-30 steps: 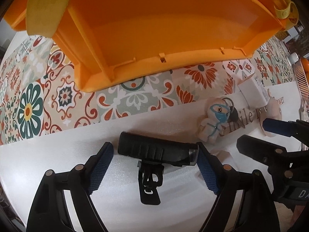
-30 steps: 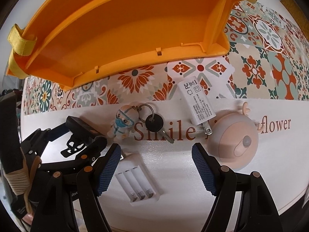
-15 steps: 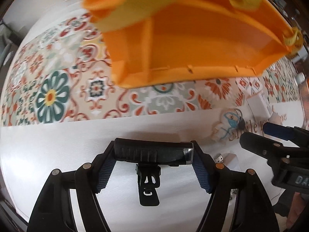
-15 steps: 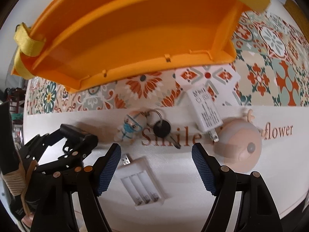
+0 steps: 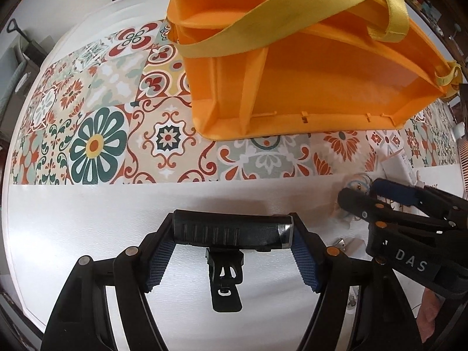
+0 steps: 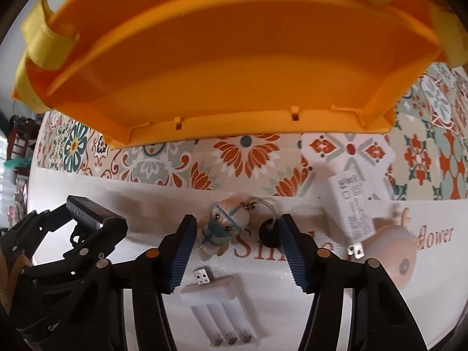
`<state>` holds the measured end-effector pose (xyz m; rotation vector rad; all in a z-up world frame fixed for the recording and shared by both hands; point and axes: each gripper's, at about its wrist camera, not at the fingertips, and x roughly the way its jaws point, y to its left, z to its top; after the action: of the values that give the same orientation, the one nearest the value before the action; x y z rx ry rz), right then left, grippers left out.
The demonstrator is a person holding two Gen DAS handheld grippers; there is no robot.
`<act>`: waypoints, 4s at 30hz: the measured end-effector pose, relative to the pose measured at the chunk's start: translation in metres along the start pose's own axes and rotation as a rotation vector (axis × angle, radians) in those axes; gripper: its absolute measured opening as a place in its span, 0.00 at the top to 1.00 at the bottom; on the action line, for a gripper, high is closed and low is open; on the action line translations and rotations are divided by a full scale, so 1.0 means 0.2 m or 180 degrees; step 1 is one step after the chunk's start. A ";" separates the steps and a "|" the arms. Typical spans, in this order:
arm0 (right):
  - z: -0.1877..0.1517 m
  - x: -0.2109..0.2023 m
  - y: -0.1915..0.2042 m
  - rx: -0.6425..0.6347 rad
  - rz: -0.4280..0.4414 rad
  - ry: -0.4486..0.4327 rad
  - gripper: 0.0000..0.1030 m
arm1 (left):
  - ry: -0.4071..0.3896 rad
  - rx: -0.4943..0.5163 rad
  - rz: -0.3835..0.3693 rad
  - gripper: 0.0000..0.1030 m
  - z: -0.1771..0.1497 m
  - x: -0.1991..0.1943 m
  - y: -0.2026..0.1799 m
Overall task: Organize rigid objects
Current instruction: 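Grasp the black bike light with the left gripper while the right grasps the figure keychain, then lift the bike light and keychain with both grippers over the crate, then open the left gripper to drop the bike light into the crate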
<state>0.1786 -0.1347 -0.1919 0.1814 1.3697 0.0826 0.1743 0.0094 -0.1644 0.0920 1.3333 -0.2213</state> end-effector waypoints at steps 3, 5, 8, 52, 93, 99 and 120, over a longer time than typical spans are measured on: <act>0.02 0.02 0.03 -0.0064 -0.0015 -0.0019 0.47 | 0.0010 0.0002 0.0002 0.29 0.00 0.01 -0.02; 0.02 0.04 0.05 -0.0094 -0.0001 -0.0016 0.52 | 0.0012 0.0005 0.0007 0.29 0.00 0.02 -0.01; 0.02 0.05 0.05 -0.0081 0.0070 -0.0010 0.67 | -0.0002 0.0010 0.0000 0.30 0.00 0.00 -0.02; -0.01 -0.69 -0.11 -0.0201 0.0180 -0.1091 0.68 | -0.1066 0.0136 0.0085 0.30 0.06 -0.57 -0.12; 0.38 -1.14 -0.08 -0.0188 0.0127 -0.1577 0.68 | -0.1519 0.0281 -0.0119 0.30 0.57 -0.97 -0.22; 0.50 -1.11 -0.09 -0.0205 0.0079 -0.1484 0.68 | -0.1421 0.0296 -0.0118 0.30 0.70 -0.93 -0.23; 0.85 -0.69 -0.17 -0.0128 -0.0123 -0.0758 0.68 | -0.0711 0.0228 -0.0067 0.30 0.98 -0.52 -0.23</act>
<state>0.3160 -0.2039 -0.0323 0.1267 1.1328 0.0544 0.3286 -0.0627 -0.0150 0.1103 1.1045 -0.2887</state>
